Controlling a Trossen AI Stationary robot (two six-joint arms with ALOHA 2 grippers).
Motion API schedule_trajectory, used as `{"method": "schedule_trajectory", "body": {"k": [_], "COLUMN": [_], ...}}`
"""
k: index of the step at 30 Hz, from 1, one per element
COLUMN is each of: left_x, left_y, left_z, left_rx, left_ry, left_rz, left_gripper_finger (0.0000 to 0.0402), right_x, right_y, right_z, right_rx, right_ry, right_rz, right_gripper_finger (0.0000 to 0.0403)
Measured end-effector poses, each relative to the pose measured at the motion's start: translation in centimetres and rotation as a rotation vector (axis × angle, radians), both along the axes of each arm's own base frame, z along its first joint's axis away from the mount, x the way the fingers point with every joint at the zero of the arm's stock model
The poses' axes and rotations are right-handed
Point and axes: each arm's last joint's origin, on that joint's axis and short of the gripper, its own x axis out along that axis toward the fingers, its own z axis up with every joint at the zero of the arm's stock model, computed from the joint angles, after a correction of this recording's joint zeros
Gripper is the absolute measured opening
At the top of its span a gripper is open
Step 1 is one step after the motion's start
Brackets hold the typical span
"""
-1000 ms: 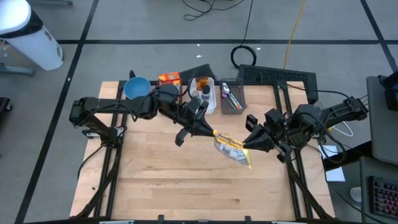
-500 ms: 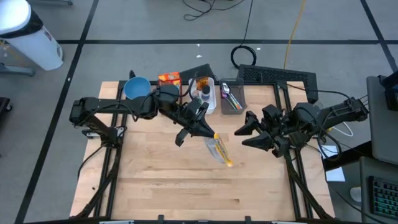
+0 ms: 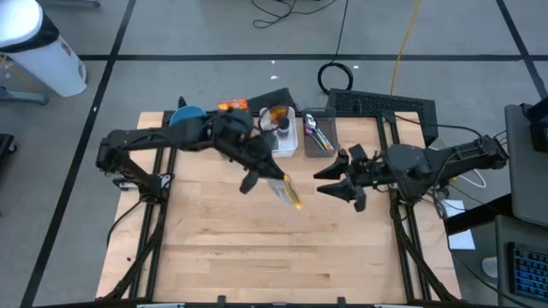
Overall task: Pick & Place Food Item
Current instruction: Put the yellow noodle pack into the left black bin
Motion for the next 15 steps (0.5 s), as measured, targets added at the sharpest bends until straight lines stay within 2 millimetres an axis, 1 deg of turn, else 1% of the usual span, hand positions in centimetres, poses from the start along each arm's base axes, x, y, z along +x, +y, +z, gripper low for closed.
{"method": "schedule_trajectory", "body": {"k": [4,9,15], "left_x": [-1.6,-3.7,-6.0], "left_y": [1.3,2.7,4.3], "left_z": [1.1,1.2,0.8], "left_rx": [0.042,0.107,0.135], "left_ry": [0.125,0.322,0.533], "left_rz": [0.083,0.186,0.262], "left_gripper_finger": [0.0,0.0,0.0], "right_x": [0.8,1.8,2.2], "right_y": [-0.5,-0.9,-1.2], "right_z": [-0.8,-1.5,-1.8], "right_rx": [-0.028,-0.033,-0.047], "right_ry": [0.051,0.082,0.097], "right_rz": [-0.033,-0.058,-0.061], "right_gripper_finger": [0.0218,0.0219,0.0214]}}
